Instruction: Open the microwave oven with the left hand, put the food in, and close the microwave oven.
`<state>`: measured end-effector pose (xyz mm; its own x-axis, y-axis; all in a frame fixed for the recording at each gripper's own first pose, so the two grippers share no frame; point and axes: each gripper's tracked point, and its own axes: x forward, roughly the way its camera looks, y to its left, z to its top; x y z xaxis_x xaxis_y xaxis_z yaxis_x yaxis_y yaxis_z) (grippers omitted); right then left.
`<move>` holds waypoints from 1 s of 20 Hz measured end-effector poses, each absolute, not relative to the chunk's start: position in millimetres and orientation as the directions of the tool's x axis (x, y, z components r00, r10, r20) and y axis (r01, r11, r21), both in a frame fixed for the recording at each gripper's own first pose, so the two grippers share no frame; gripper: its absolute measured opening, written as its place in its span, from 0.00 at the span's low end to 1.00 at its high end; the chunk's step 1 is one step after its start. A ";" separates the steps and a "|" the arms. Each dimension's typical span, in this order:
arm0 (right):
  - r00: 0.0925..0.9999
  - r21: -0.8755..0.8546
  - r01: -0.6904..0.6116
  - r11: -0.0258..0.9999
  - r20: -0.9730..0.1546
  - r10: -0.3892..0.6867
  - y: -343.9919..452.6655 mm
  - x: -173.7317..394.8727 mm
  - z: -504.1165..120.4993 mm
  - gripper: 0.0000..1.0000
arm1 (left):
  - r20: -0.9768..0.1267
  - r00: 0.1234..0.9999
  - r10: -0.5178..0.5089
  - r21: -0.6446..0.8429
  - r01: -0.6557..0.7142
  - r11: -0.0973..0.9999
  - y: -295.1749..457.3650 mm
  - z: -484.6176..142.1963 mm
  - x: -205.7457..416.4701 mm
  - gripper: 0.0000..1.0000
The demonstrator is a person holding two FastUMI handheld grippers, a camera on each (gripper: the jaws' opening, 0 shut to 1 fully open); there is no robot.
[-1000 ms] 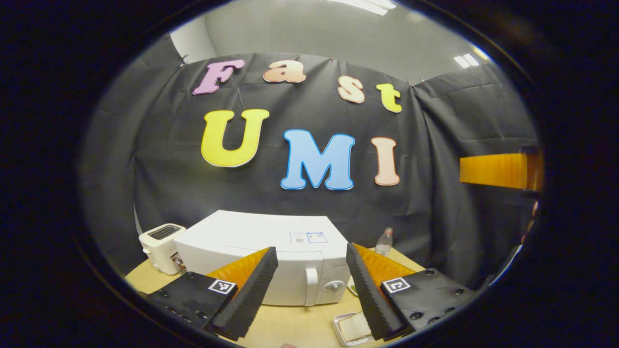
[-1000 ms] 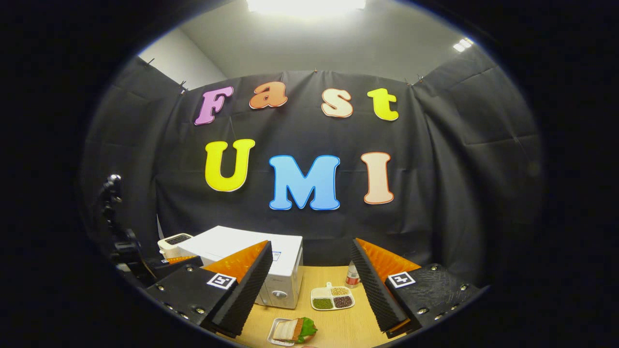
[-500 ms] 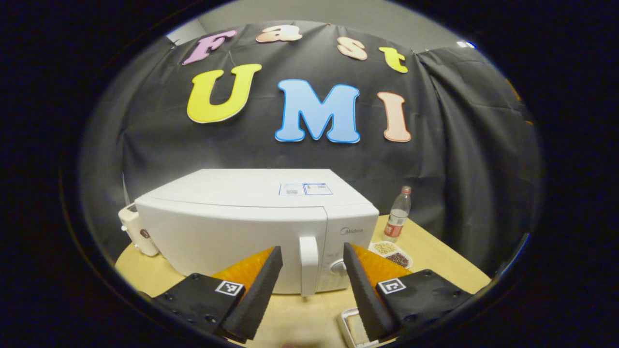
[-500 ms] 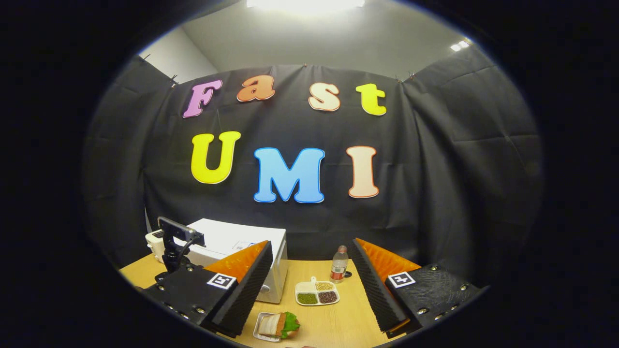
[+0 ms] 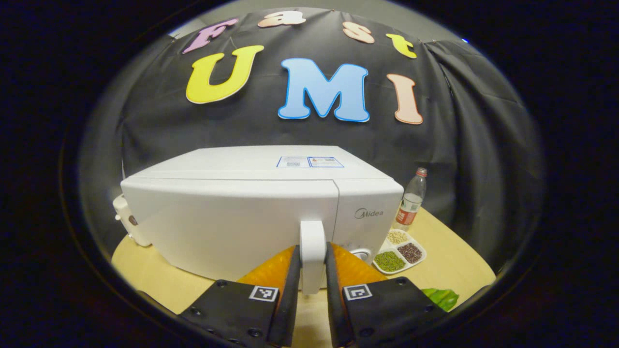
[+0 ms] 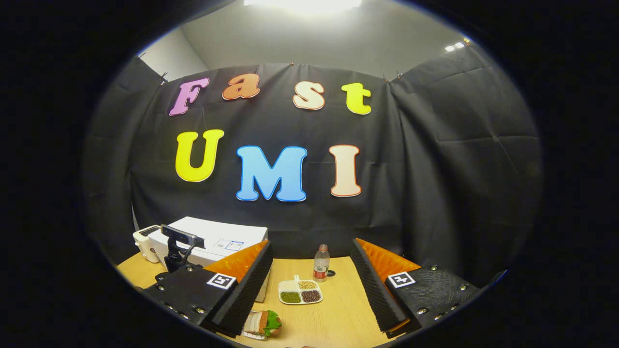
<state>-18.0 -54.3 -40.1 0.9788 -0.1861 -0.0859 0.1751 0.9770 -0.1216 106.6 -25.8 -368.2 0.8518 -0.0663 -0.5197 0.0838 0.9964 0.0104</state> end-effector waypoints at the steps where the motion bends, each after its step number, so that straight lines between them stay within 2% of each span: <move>1: 0.979 -0.120 0.172 0.978 -0.087 -0.182 -52.5 -17.9 -41.1 0.98 | -0.521 0.851 -0.061 0.019 0.084 0.996 -25.7 -367.5 105.4 0.33; 4: 0.981 -0.132 0.159 0.978 -0.088 -0.172 -49.1 -17.8 -42.5 0.98 | -0.527 0.847 -0.067 0.022 0.093 0.995 -26.1 -368.8 105.4 0.25; 5: 0.981 -0.132 0.158 0.979 -0.089 -0.170 -48.2 -18.4 -43.7 0.98 | -0.533 0.843 -0.071 0.023 0.098 0.995 -27.2 -370.7 106.4 0.17; 7: 0.981 -0.125 0.155 0.980 -0.096 -0.167 -46.1 -20.5 -46.2 0.98 | -0.547 0.834 -0.078 0.023 0.108 0.994 -26.7 -368.0 103.5 0.14; 8: 0.981 -0.123 0.155 0.980 -0.096 -0.167 -44.7 -21.4 -46.3 0.98 | -0.551 0.831 -0.083 0.024 0.115 0.993 -25.9 -366.5 103.0 0.07; 13: 0.982 -0.132 0.156 0.979 -0.086 -0.168 -42.9 -26.7 -44.7 0.98 | -0.568 0.820 -0.074 0.011 0.097 0.995 -24.0 -364.6 82.2 0.06; 16: 0.983 -0.112 0.147 0.983 -0.093 -0.158 -37.7 -25.4 -48.6 0.98 | -0.543 0.833 -0.103 0.036 0.146 0.989 -16.4 -356.5 46.5 0.07; 20: 0.988 -0.084 0.109 0.991 -0.100 -0.117 -17.1 -21.1 -53.2 0.98 | -0.563 0.814 -0.143 0.028 0.192 0.981 -7.6 -350.5 17.7 0.06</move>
